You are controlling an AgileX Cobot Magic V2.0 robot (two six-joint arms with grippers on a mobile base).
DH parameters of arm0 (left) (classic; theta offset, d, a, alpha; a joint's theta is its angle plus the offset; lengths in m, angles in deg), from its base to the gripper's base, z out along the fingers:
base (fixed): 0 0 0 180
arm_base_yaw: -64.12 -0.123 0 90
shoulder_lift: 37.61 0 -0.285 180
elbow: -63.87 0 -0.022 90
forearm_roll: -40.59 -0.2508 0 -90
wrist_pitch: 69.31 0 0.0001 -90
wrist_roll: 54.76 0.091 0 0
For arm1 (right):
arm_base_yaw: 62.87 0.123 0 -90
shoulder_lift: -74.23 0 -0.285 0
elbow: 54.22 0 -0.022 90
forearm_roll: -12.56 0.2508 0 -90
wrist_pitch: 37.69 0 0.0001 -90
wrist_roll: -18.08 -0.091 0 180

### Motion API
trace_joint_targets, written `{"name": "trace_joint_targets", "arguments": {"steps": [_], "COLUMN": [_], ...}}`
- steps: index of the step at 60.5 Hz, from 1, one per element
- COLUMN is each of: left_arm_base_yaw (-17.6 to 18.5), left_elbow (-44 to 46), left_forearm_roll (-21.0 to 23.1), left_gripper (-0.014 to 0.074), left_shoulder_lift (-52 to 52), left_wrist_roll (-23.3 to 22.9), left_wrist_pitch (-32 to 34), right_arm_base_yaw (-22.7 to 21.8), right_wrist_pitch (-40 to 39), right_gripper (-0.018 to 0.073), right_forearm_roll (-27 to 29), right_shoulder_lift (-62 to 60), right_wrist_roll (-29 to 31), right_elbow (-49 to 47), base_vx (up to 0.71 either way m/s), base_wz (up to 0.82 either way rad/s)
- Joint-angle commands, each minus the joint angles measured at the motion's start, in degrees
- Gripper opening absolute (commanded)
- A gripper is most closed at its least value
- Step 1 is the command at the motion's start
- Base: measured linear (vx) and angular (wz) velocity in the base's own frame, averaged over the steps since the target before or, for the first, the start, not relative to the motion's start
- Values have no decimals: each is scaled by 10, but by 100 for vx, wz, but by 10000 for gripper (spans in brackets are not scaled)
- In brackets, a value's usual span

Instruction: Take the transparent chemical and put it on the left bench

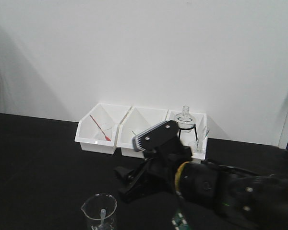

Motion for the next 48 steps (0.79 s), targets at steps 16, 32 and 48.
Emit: {"name": "trace_joint_targets", "arguments": {"steps": [16,32,48], "left_arm_base_yaw": [1,1,1], "left_elbow": [-9,-9,-9], "left_forearm_roll": [0,0,0], "left_gripper": [-3,-3,-3], "left_shoulder_lift": [-11,-11,-11], "left_wrist_roll": [-4,-4,-4], "left_wrist_pitch": [45,45,45], "right_arm_base_yaw": [-1,-1,-1], "right_wrist_pitch": [92,111,156], "right_gripper": [487,481,475], "right_forearm_roll": [5,3,8], "right_shoulder_lift": [-408,-644,-795], "right_wrist_roll": [-4,-4,-9], "right_elbow": [249,382,445], "base_vx": [0,0,0], "base_wz": [0,0,0]}}
